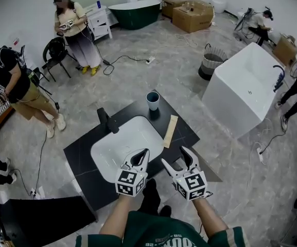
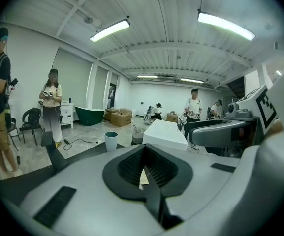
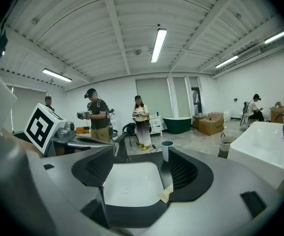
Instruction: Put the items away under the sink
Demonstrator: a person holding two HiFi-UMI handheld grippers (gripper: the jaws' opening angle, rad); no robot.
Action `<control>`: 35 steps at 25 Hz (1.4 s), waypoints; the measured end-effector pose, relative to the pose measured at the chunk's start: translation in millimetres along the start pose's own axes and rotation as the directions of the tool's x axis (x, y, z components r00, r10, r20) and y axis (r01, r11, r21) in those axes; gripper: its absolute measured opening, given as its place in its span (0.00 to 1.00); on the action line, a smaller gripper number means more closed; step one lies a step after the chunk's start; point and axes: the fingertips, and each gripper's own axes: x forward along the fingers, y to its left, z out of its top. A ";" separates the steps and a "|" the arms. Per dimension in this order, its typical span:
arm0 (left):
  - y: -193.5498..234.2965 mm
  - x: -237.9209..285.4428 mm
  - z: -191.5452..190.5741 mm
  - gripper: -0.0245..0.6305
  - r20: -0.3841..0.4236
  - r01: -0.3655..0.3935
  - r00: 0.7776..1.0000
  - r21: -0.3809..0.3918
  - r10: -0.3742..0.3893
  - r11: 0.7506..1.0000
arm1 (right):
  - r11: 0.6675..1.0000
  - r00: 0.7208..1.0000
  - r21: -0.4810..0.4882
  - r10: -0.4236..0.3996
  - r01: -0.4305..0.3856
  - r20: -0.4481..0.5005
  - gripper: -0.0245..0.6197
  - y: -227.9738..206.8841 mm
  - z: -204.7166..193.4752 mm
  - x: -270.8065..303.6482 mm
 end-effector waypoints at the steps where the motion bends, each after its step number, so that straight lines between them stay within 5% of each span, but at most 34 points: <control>1: 5.5 3.6 -0.2 0.05 -0.003 -0.001 1.000 -0.004 0.001 1.000 | 1.000 1.000 -0.008 -0.001 0.001 0.002 0.55 -3.0 1.7 5.4; 16: 81.5 69.8 2.5 0.05 -0.006 0.000 1.000 -0.008 0.000 1.000 | 0.999 0.999 0.003 -0.033 0.033 0.005 0.56 -57.1 -7.7 118.3; 35: 138.1 110.1 -39.4 0.05 -0.036 -0.030 0.999 -0.052 0.028 0.998 | 0.996 0.996 0.024 -0.085 0.086 -0.027 0.56 -109.7 -37.6 263.8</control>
